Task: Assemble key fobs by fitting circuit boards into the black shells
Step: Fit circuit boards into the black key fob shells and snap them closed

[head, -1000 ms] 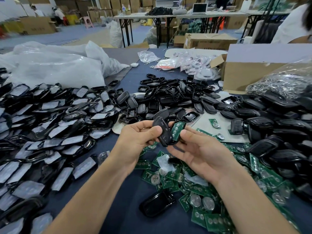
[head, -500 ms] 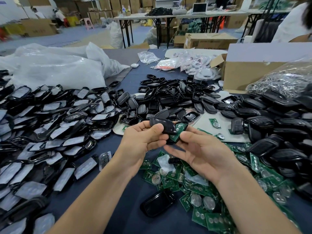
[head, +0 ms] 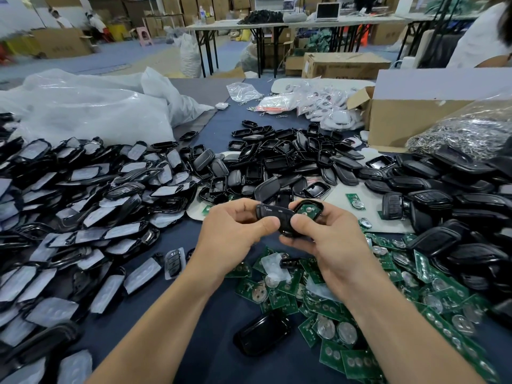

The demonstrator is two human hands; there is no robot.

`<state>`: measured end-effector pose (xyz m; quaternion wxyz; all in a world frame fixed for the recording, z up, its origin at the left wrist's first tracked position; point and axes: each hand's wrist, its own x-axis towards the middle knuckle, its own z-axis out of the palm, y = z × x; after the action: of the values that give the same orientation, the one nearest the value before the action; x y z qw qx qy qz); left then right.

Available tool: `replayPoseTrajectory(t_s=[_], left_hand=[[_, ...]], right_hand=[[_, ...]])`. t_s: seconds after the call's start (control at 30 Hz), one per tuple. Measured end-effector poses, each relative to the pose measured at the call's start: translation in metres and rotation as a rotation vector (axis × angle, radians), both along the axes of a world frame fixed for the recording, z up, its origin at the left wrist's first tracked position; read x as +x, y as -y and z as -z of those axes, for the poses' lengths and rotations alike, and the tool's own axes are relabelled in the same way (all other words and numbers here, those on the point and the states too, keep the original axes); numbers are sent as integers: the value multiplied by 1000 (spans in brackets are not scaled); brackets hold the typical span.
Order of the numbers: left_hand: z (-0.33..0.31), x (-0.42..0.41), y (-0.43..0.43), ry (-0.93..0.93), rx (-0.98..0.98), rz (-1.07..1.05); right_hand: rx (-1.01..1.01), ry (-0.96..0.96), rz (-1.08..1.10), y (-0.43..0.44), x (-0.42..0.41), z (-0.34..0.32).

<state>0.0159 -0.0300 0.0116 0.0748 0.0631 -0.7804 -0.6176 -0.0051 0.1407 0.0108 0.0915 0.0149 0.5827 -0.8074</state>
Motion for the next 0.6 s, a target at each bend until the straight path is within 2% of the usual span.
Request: replayPoseTrajectory(t_s=[0.1,0.23,0.4,0.47,0.6], left_hand=[[-2,-1,3,-6,94,9],[-5,-2,8,30,25,134],[-7,-2,12,76,-1,213],[-6,-4,12,55,21,137],[-3,-2,11,42,151,1]], right_hand=[[77,-69,-10,-1,-1,0],[182,-127,-64,-6,-2,-1],[206,-112,-88,-9,-1,-2],[160,-74,-80,-8,-2,-3],[-71,98,-48,-10,-7,-8]])
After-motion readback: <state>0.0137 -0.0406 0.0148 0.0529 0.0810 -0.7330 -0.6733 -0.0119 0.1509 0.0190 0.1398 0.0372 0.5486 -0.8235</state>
